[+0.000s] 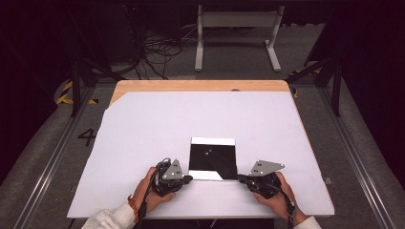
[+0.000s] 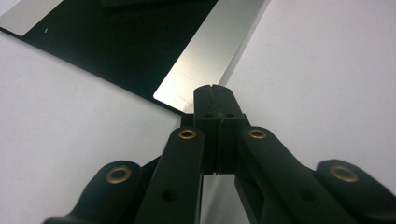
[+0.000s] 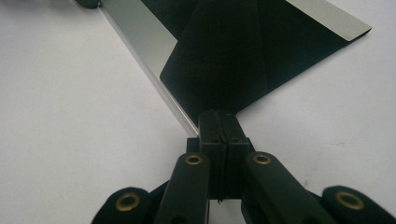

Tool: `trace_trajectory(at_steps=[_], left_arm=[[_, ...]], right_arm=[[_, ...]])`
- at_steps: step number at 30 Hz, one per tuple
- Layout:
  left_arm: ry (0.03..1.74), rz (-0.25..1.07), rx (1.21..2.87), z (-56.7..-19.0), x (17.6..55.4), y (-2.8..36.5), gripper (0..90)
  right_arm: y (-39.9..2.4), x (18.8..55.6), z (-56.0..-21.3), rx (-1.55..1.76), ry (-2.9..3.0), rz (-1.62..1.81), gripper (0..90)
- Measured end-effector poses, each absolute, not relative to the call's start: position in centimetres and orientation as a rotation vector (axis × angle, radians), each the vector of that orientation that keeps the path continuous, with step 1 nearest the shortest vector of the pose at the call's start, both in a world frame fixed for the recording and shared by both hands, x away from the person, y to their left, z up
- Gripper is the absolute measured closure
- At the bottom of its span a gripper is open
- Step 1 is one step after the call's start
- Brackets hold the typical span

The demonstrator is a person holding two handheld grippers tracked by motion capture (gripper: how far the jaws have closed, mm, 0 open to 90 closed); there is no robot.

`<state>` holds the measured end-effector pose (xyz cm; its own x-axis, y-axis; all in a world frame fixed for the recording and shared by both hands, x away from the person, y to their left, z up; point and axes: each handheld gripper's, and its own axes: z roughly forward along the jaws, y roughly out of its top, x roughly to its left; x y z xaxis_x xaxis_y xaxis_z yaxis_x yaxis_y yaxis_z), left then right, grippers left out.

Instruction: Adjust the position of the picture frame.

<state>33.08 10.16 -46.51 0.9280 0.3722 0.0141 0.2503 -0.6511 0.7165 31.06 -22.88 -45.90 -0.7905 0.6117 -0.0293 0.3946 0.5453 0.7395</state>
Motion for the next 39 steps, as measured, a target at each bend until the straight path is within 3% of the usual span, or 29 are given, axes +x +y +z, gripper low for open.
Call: trace_trajectory(at_steps=[10, 39], left_arm=[[0.435, 0.189, 2.285, -46.2, 32.6, 11.5, 88.3], [0.522, 0.35, 2.209, -44.9, 31.2, 19.5, 75.9]], right_arm=[[-23.0, 30.9, -45.9, 0.829, 2.498, 1.086, 90.0], [-23.3, 30.6, -43.6, 0.925, 2.549, 1.021, 90.0]])
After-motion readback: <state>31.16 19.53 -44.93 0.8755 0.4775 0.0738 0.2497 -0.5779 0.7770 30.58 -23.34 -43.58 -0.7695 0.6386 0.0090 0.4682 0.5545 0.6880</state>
